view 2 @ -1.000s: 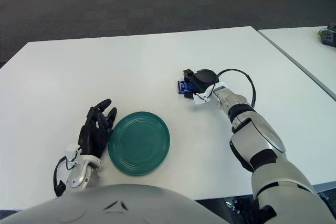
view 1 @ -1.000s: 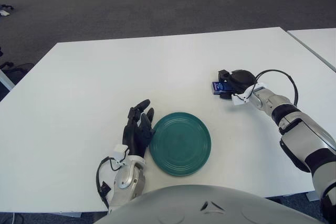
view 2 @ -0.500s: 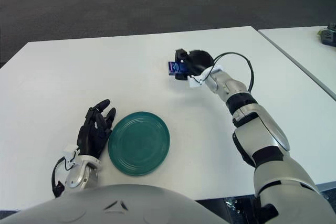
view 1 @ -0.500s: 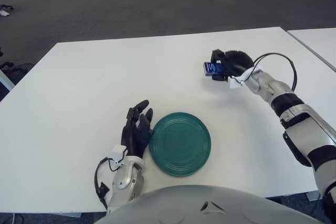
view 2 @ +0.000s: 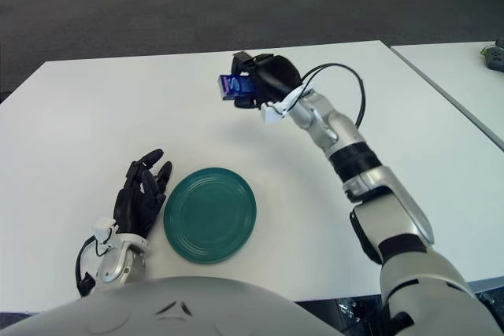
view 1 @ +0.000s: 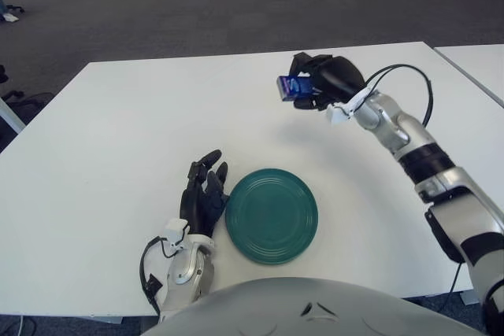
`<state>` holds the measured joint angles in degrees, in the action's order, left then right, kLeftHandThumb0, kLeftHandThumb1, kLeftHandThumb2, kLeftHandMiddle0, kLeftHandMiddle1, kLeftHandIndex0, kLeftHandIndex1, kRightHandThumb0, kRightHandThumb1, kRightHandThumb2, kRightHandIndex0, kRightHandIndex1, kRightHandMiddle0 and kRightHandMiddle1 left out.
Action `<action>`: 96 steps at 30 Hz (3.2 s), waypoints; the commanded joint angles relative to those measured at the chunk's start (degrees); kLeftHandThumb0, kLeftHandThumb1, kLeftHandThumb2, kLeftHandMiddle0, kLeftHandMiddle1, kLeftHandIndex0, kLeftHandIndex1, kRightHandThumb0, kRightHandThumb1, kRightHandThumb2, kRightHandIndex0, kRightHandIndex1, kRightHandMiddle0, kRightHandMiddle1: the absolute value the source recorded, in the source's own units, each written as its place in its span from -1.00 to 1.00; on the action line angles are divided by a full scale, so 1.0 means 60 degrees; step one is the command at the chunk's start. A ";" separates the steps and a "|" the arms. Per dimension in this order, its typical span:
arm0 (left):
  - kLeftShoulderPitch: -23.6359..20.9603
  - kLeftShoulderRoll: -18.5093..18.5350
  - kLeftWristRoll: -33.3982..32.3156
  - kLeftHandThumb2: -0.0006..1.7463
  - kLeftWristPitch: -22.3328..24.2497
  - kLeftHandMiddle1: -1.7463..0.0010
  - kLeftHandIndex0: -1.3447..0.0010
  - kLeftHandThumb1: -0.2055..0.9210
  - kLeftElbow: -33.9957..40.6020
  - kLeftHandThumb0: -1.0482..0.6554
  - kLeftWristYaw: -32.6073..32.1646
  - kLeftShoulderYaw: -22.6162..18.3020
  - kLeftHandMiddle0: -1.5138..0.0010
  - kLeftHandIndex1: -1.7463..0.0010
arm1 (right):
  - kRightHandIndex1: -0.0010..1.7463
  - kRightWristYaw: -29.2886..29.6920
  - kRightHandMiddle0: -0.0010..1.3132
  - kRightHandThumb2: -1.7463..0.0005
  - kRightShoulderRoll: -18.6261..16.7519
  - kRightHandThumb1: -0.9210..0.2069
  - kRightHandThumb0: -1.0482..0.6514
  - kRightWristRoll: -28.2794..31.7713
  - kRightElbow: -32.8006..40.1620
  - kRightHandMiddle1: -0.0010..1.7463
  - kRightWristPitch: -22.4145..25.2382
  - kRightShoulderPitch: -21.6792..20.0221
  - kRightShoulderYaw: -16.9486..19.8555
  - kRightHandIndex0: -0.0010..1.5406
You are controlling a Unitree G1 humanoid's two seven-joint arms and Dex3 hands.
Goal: Put the gum into the plate.
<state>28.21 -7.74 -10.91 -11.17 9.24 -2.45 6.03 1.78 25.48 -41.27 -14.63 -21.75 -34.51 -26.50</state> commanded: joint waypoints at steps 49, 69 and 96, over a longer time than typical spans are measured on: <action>-0.0108 -0.0388 -0.0018 -0.07 -0.0598 1.00 0.93 1.00 -0.0239 -0.73 -0.0576 0.0141 0.37 -0.03 | 1.00 -0.4177 0.13 0.39 0.0647 -1.00 -0.34 -0.0152 0.5140 1.00 -0.2385 0.3650 -0.0876 0.35; -0.0430 -0.0348 -0.0262 -0.11 -0.0823 0.98 0.87 1.00 -0.0677 -0.75 -0.0402 -0.0046 0.33 -0.06 | 1.00 -0.3046 0.15 0.34 0.0356 -1.00 -0.35 -0.1480 0.3357 1.00 -0.4005 0.2857 -0.1280 0.38; -0.0428 -0.0348 -0.0463 -0.08 -0.0611 1.00 0.94 1.00 -0.0574 -0.73 -0.0370 -0.0068 0.40 -0.05 | 0.96 -0.2968 -0.70 0.41 0.0323 -1.00 -0.19 -0.1599 0.4047 1.00 -0.3291 0.3129 -0.0830 -0.49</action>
<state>26.77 -7.50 -14.16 -15.90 5.85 -3.84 5.57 -16.82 26.89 -50.30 8.80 -40.94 -14.77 -32.24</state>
